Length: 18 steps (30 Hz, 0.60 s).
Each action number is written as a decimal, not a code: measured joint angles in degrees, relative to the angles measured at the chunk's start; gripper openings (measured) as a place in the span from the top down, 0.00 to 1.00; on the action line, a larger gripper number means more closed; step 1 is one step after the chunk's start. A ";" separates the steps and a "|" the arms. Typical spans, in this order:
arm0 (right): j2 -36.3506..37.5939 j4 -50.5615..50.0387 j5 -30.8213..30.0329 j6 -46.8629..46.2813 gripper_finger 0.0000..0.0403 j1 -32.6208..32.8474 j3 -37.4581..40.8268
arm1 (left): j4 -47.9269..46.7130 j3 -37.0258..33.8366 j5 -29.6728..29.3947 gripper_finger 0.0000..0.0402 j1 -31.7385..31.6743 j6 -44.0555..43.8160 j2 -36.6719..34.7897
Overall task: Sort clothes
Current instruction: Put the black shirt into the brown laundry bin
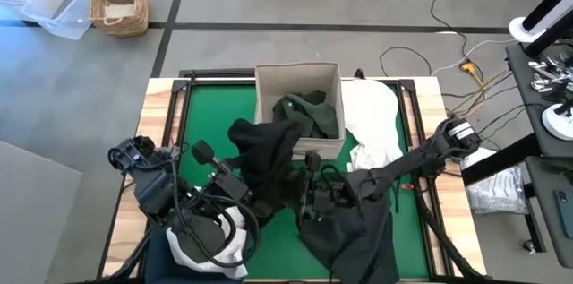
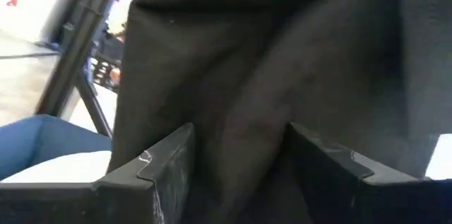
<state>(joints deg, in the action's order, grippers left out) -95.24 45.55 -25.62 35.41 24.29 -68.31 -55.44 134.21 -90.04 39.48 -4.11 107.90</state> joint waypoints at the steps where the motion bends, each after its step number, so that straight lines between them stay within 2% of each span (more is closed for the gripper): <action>1: -0.85 -0.03 -0.87 0.43 0.46 0.07 -0.96 | -0.02 0.00 0.00 1.00 0.00 -0.08 0.25; 8: -3.39 0.05 -1.14 1.14 0.46 -0.04 -5.26 | 0.00 0.00 0.94 1.00 0.42 -2.57 2.17; 18: -2.38 0.12 -1.02 0.58 0.47 -0.19 -5.02 | -1.02 0.00 0.48 1.00 4.03 -9.13 3.14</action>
<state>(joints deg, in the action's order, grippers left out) -97.62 45.66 -26.64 35.98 24.10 -73.33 -56.46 134.21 -89.56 43.52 -13.24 111.04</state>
